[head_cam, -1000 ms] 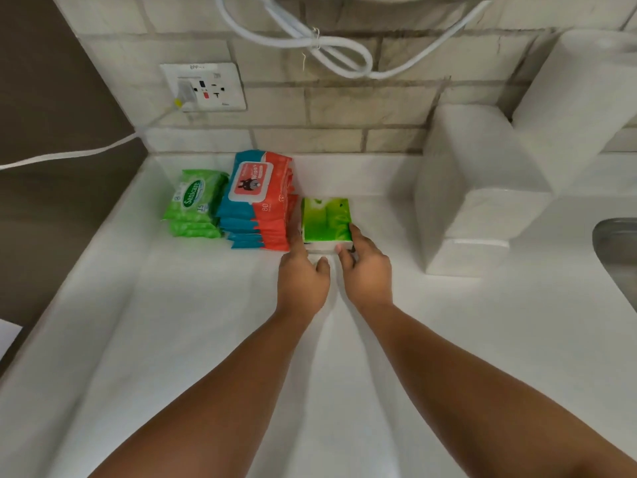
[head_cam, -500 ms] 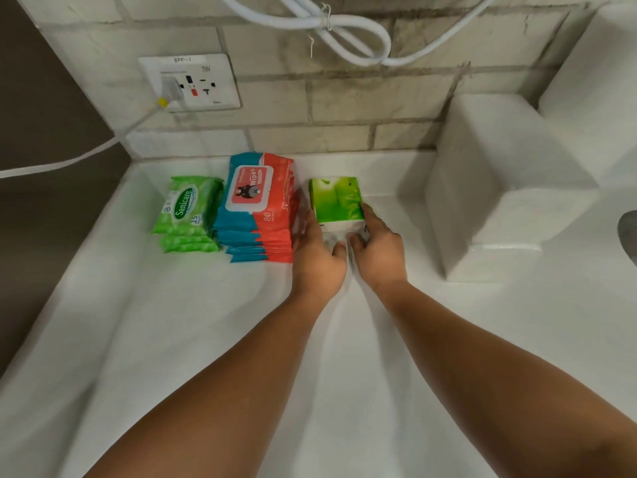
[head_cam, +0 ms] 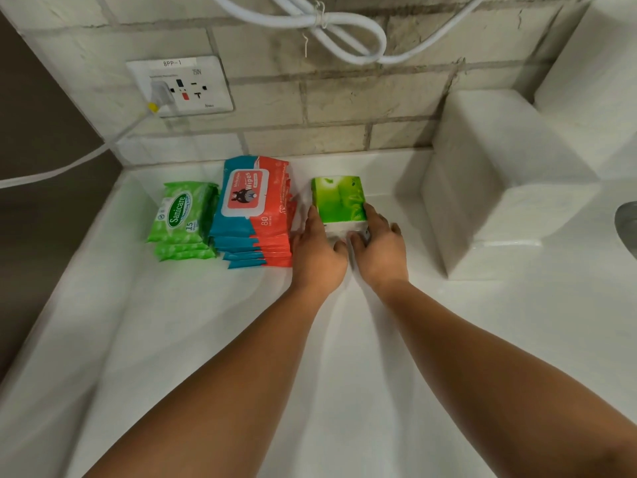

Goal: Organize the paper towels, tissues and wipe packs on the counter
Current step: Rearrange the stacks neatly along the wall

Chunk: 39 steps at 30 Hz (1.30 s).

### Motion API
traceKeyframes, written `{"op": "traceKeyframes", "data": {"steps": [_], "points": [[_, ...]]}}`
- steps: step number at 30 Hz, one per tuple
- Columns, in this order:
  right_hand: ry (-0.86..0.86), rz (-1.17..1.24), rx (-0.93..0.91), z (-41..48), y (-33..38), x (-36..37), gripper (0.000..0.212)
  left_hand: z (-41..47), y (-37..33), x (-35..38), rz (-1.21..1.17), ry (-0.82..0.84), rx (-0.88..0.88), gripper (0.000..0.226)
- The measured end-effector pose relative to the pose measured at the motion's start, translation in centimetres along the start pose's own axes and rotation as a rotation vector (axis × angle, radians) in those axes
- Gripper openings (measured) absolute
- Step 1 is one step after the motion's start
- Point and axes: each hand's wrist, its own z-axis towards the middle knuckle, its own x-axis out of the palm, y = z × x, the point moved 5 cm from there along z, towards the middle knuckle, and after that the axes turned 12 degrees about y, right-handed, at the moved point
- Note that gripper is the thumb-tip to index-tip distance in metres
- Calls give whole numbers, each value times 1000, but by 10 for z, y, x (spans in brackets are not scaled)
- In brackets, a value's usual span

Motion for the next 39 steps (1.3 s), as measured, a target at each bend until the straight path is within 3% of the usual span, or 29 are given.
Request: {"op": "traceKeyframes", "data": {"steps": [8, 14, 19, 24, 29, 34, 39], "points": [[5, -4, -17, -3, 6, -4, 57, 0, -1, -2, 4, 29, -9, 95], [53, 62, 33, -14, 7, -7, 69, -21, -5, -5, -60, 28, 35, 100], [71, 97, 67, -44, 0, -14, 67, -49, -6, -10, -111, 55, 22, 86], [118, 197, 79, -79, -5, -27, 52, -84, -20, -17, -145, -81, 19, 58], [206, 292, 104, -115, -20, -51, 43, -101, -51, -8, -243, -84, 47, 39], [104, 315, 142, -148, -62, -103, 23, -108, -92, 19, -288, -25, 48, 31], [28, 368, 319, -148, -109, -165, 24, -104, -143, 44, -492, 68, -3, 32]]}}
